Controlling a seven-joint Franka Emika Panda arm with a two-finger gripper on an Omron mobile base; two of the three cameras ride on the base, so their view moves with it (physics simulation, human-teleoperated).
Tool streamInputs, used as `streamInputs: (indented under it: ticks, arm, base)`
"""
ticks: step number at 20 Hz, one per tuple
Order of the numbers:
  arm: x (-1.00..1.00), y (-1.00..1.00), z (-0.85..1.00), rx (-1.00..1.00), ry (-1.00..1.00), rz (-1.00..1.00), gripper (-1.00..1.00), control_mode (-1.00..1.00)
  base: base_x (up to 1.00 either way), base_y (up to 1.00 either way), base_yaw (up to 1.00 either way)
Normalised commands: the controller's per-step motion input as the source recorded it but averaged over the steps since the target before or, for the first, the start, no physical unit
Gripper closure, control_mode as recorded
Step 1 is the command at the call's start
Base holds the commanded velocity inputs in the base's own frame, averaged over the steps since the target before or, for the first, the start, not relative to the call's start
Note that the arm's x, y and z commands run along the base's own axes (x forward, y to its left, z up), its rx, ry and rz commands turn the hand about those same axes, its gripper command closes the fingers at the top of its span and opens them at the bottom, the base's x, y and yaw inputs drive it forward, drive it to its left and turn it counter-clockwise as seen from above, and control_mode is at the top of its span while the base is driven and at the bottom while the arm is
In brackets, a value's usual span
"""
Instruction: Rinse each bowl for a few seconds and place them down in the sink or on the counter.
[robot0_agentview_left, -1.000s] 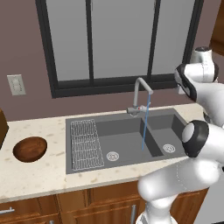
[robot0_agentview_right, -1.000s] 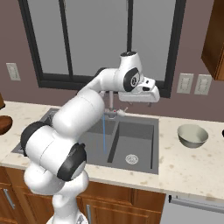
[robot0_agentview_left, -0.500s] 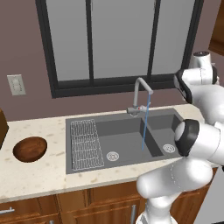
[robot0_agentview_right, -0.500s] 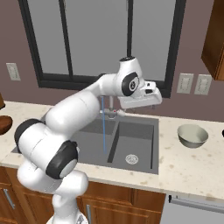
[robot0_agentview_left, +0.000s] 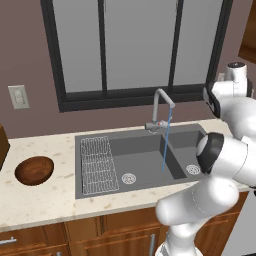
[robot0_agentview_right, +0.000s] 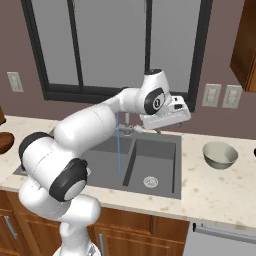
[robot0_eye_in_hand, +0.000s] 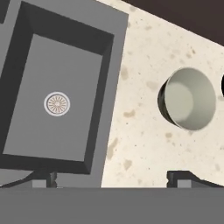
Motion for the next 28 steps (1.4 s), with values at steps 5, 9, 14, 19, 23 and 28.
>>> streamInputs:
  ticks: [5, 9, 14, 19, 23, 28]
  arm:
    - [0.0, -0.15, -0.15, -0.01, 0.07, 0.15, -1.0, -1.0]
    - [0.0, -0.14, -0.16, -0.02, 0.07, 0.07, -1.0, -1.0]
    - [0.0, -0.08, -0.2, -0.05, 0.05, 0.03, -1.0, -1.0]
    - [0.0, -0.11, -0.16, -0.06, 0.0, 0.0, -1.0, -1.0]
    - [0.0, -0.18, -0.19, -0.01, 0.0, 0.01, -1.0, -1.0]
    - [0.0, -0.17, -0.19, 0.0, -0.02, 0.03, -1.0, -1.0]
  base:
    - [0.0, 0.0, 0.0]
    - [0.0, 0.0, 0.0]
    - [0.0, 0.0, 0.0]
    - [0.0, 0.0, 0.0]
    - [0.0, 0.0, 0.0]
    - [0.0, 0.0, 0.0]
